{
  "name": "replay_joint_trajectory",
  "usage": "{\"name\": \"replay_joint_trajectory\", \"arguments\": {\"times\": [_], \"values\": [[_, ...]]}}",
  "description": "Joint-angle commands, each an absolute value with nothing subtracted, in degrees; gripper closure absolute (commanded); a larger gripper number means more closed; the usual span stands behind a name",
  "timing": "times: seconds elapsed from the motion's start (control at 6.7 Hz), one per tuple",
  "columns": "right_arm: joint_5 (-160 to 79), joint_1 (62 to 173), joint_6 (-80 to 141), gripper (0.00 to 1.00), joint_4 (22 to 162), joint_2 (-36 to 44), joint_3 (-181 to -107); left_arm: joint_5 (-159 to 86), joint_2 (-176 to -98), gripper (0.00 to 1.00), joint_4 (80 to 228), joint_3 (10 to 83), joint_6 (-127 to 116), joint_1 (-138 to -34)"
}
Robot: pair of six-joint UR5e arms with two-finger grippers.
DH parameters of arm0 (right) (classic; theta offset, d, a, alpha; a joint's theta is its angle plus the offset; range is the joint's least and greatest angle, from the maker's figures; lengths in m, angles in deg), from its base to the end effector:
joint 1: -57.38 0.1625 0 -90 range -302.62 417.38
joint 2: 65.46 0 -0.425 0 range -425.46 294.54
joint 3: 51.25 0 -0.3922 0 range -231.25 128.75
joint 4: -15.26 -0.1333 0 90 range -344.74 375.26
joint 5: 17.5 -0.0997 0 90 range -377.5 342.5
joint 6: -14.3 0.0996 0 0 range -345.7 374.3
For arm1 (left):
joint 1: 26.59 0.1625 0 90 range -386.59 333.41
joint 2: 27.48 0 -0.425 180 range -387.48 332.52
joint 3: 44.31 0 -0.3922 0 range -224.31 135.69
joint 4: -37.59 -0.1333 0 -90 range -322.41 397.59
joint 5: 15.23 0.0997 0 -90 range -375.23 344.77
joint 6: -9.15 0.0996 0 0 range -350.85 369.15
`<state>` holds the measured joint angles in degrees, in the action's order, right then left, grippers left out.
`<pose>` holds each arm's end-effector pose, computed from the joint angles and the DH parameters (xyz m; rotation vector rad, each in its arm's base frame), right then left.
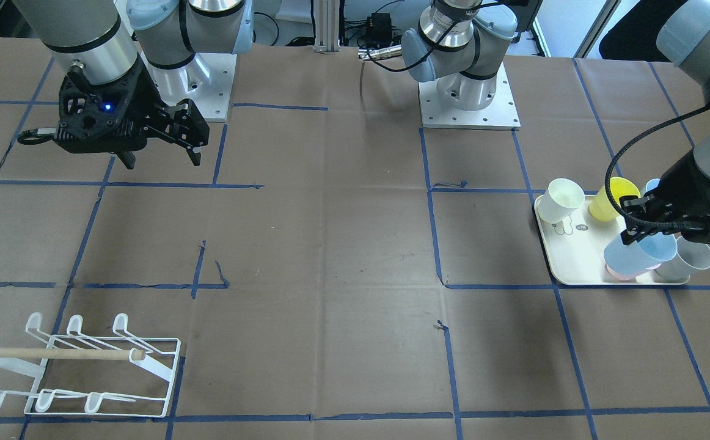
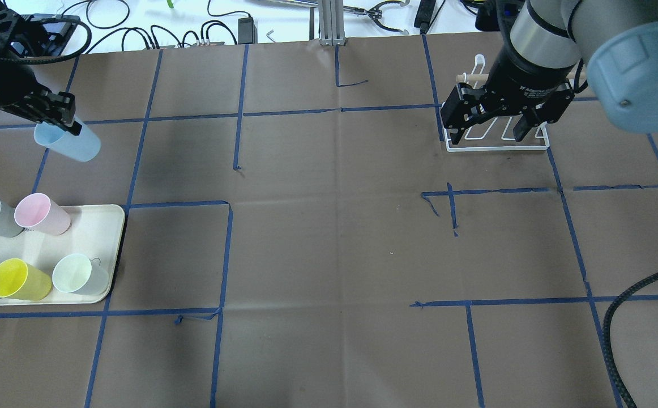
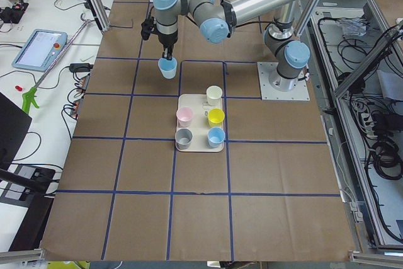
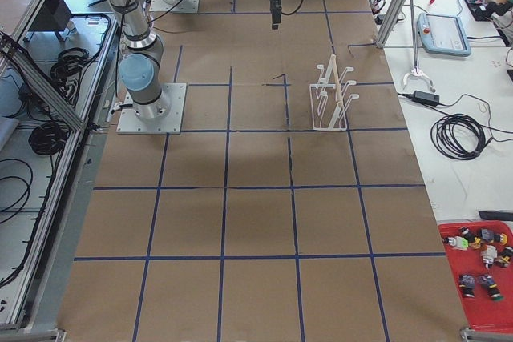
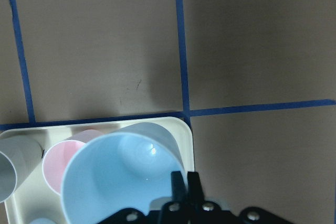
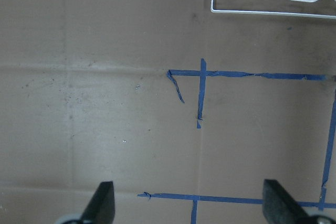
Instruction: Transfer IKEA cup to right arm and place on rack
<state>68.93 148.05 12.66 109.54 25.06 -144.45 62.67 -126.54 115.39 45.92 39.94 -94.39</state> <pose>0.1452 -0.4887 0.4726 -0.0634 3.0786 -0.0438 0.0683 -0.5753 0.4267 -0.2303 -2.9591 0.2078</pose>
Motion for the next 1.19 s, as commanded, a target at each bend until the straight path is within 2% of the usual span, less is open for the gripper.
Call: {"name": "replay_joint_trajectory", "arguments": {"times": [0.0, 0.15, 0.6, 0.75, 1.05], "values": [[68.46, 148.09, 12.99, 0.00, 111.23, 24.63, -144.16, 43.06, -125.66, 1.00, 113.62, 45.95, 40.17, -95.50], [68.28, 147.91, 13.07, 0.00, 111.59, 24.37, -143.89, 35.21, -124.35, 1.00, 112.74, 46.91, 40.17, -96.02], [56.81, 147.91, 20.05, 0.00, 127.54, 24.28, -144.94, 26.10, -124.07, 1.00, 97.85, 49.28, 39.48, -105.05], [53.55, 147.91, 26.89, 0.00, 135.68, 24.27, -147.21, 21.99, -124.07, 1.00, 89.61, 52.51, 38.86, -105.86], [48.19, 147.91, 40.34, 0.00, 156.66, 24.97, -156.67, 15.39, -124.16, 1.00, 71.25, 63.12, 37.80, -106.31]]}}
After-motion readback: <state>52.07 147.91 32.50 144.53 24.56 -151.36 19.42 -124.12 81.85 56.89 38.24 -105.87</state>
